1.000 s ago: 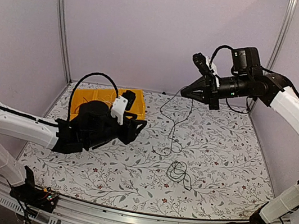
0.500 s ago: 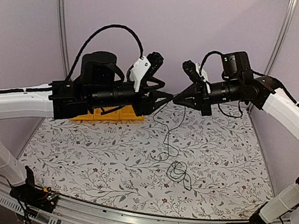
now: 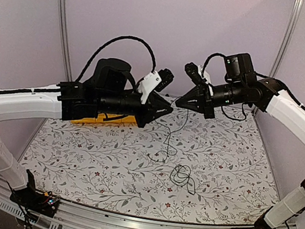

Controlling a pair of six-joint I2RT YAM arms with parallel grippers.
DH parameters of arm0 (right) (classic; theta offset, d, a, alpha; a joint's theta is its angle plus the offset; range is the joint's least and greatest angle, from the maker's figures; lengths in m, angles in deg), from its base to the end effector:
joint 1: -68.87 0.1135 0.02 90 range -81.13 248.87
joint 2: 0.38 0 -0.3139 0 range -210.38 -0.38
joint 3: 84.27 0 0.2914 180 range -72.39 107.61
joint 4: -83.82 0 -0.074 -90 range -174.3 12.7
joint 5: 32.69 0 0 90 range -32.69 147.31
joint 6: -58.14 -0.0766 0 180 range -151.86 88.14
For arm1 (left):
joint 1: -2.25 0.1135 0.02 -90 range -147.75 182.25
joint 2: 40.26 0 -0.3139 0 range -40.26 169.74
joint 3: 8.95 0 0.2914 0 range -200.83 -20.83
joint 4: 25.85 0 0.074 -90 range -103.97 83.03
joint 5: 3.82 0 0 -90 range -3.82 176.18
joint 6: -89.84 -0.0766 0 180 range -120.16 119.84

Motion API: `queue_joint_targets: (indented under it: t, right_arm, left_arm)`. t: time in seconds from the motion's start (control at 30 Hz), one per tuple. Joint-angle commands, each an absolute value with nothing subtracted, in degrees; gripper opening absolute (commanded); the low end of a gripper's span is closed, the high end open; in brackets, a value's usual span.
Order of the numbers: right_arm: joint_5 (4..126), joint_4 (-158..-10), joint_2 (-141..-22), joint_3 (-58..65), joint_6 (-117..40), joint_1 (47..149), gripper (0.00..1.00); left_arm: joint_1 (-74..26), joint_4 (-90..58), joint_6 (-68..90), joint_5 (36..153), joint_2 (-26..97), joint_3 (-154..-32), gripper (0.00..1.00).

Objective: Untangle the cables

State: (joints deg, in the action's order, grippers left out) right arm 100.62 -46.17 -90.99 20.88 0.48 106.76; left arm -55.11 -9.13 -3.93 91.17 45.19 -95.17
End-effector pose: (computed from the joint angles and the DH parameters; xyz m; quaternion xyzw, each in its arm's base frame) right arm 0.2921 0.2939 0.4253 -0.6135 0.5786 0.3482 0.4094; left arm 0.2269 -0.3665 0.3890 0.4282 0.6735 -0.3022 0.5213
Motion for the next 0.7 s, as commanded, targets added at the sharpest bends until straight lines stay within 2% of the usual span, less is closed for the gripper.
queue_joint_targets:
  t: [0.0, 0.07, 0.2, 0.3, 0.43, 0.67]
  right_arm:
    - [99.87, -46.77, -90.43, 21.87, 0.05, 107.19, 0.0]
    - [99.63, -46.58, -89.97, 21.83, 0.05, 107.19, 0.11]
    - [96.69, -43.3, -88.0, 21.2, 1.9, 107.02, 0.44]
    - [95.1, -41.69, -84.43, 17.72, 3.98, 105.46, 0.58]
    - [94.87, -42.55, -78.1, 9.6, 3.85, 100.71, 0.67]
    - [89.09, -48.4, -66.87, -6.9, 2.11, 91.76, 0.7]
  left_arm:
    - [-53.54, -10.26, -3.17, 91.85, 45.26, -96.32, 0.04]
    - [-52.71, -11.04, -2.55, 91.33, 45.1, -96.33, 0.0]
    - [-49.91, -10.55, -1.13, 89.77, 45.34, -98.02, 0.0]
    - [-47.07, -8.47, -0.36, 88.35, 46.01, -101.22, 0.0]
    - [-42.35, -5.71, -0.34, 86.37, 47.55, -105.06, 0.0]
    - [-34.64, -3.95, -1.55, 82.17, 51.79, -110.85, 0.0]
